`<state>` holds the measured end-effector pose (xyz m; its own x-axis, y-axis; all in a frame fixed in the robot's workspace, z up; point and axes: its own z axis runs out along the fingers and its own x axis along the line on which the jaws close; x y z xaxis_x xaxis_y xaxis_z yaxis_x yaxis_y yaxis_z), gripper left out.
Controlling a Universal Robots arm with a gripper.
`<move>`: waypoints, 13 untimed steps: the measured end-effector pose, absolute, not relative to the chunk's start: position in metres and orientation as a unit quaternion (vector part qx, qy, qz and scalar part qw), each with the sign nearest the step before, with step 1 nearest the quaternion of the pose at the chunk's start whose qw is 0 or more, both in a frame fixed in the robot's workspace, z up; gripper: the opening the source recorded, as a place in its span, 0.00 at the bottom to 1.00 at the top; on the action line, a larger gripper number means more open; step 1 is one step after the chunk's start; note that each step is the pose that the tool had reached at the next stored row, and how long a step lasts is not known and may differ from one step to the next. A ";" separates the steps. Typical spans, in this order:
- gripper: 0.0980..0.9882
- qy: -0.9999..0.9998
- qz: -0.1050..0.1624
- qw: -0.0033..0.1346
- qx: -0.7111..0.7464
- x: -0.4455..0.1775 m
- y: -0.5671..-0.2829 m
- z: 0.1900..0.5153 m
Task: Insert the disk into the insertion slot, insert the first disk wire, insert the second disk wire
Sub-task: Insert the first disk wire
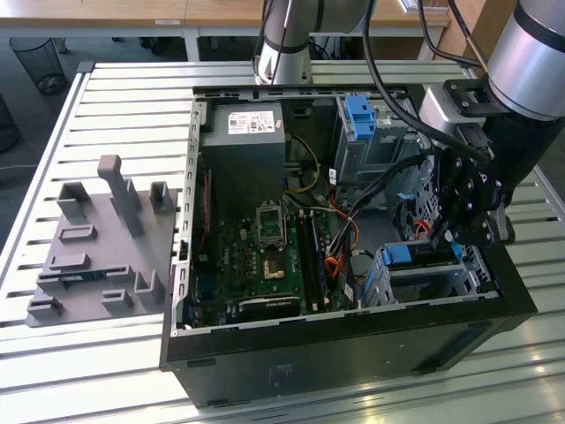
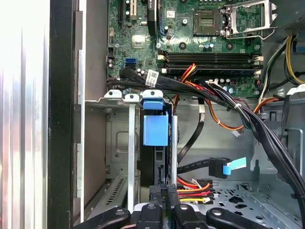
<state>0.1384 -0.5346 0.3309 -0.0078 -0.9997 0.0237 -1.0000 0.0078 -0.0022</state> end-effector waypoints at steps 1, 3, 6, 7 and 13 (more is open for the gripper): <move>0.07 -0.710 0.009 0.008 0.704 0.138 -0.535 0.330; 0.07 -0.710 0.009 0.008 0.704 0.139 -0.535 0.330; 0.07 -0.711 0.009 0.008 0.704 0.139 -0.535 0.329; 0.07 -0.711 0.009 0.008 0.703 0.139 -0.535 0.329; 0.16 -0.711 0.009 0.008 0.703 0.139 -0.535 0.328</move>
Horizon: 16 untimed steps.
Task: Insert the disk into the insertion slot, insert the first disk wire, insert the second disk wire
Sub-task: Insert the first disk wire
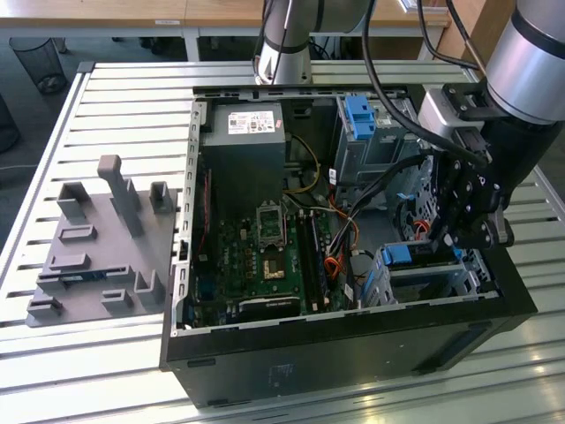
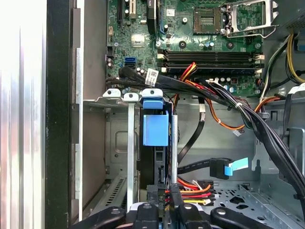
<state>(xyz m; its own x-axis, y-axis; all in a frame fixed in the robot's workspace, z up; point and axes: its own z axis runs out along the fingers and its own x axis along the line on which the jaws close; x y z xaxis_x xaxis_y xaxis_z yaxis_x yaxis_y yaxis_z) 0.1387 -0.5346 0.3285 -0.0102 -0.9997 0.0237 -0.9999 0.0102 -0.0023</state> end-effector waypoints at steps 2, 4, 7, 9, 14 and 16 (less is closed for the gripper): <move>0.16 -0.711 0.009 0.008 0.703 0.139 -0.535 0.330; 0.16 -0.711 0.009 0.008 0.703 0.139 -0.535 0.332; 0.16 -0.711 0.009 0.008 0.703 0.139 -0.535 0.337; 0.16 -0.711 0.009 0.008 0.703 0.139 -0.535 0.339; 0.01 -0.711 0.009 0.008 0.703 0.139 -0.535 0.340; 0.01 -0.711 0.009 0.008 0.703 0.139 -0.535 0.341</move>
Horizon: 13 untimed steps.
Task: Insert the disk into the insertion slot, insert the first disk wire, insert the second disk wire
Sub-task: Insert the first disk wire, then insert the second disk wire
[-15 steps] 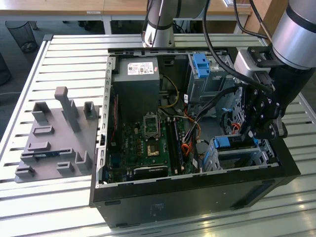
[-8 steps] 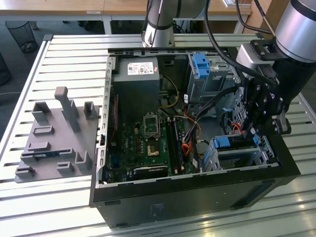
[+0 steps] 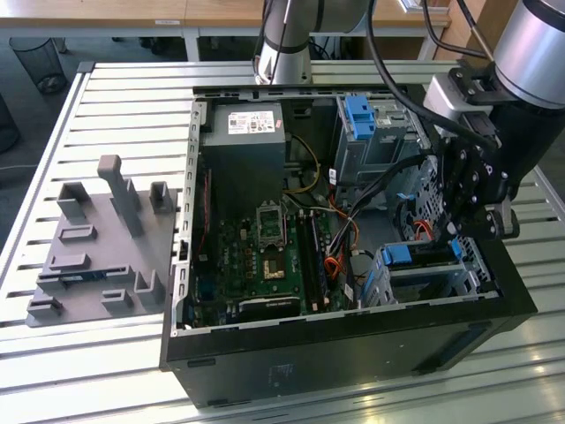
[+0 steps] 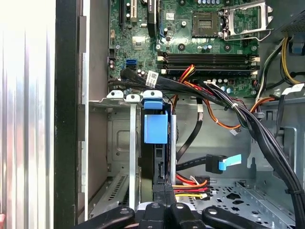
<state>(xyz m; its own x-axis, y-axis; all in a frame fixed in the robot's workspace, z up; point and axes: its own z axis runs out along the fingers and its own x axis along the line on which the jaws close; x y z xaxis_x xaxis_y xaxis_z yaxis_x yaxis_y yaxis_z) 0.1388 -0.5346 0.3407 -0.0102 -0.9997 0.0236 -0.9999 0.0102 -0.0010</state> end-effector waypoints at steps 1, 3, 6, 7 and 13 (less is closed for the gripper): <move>0.01 -0.711 0.009 0.008 0.703 0.139 -0.535 0.341; 0.01 -0.711 0.009 0.008 0.703 0.139 -0.535 0.342; 0.01 -0.711 0.009 0.008 0.703 0.139 -0.535 0.342; 0.01 -0.711 0.009 0.008 0.703 0.139 -0.535 0.343; 0.01 -0.711 0.009 0.008 0.703 0.139 -0.535 0.343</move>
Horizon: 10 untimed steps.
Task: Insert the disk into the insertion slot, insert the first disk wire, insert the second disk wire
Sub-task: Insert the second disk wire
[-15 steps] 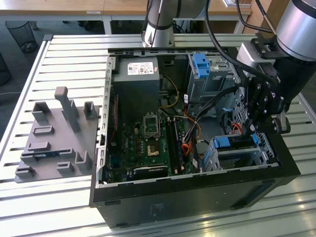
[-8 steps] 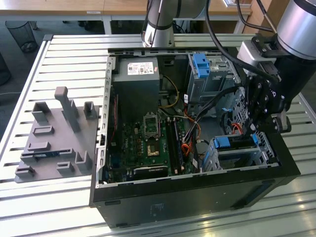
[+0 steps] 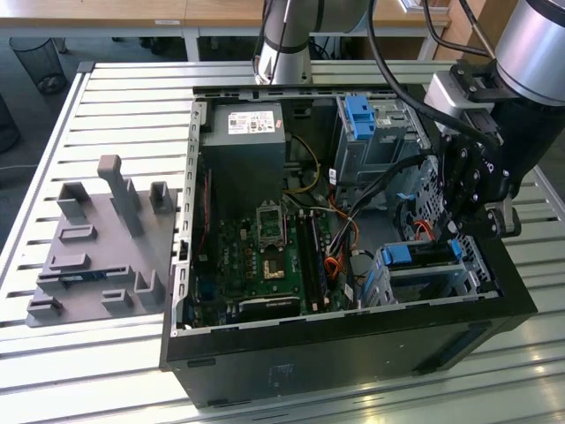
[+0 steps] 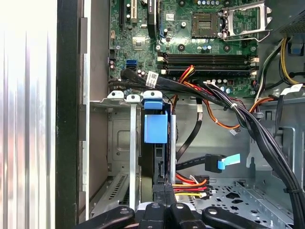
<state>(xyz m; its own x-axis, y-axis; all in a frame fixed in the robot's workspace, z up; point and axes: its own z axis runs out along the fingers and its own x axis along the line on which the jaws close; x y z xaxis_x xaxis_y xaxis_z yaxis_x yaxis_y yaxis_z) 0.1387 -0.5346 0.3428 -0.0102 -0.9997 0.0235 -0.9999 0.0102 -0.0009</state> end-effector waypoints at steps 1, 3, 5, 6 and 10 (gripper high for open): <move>0.01 -0.711 0.009 0.008 0.703 0.139 -0.535 0.343; 0.01 -0.711 0.009 0.008 0.703 0.138 -0.535 0.343; 0.01 -0.711 0.009 0.008 0.703 0.137 -0.535 0.343; 0.01 -0.711 0.009 0.008 0.703 0.136 -0.535 0.343; 0.01 -0.711 0.009 0.008 0.703 0.132 -0.535 0.343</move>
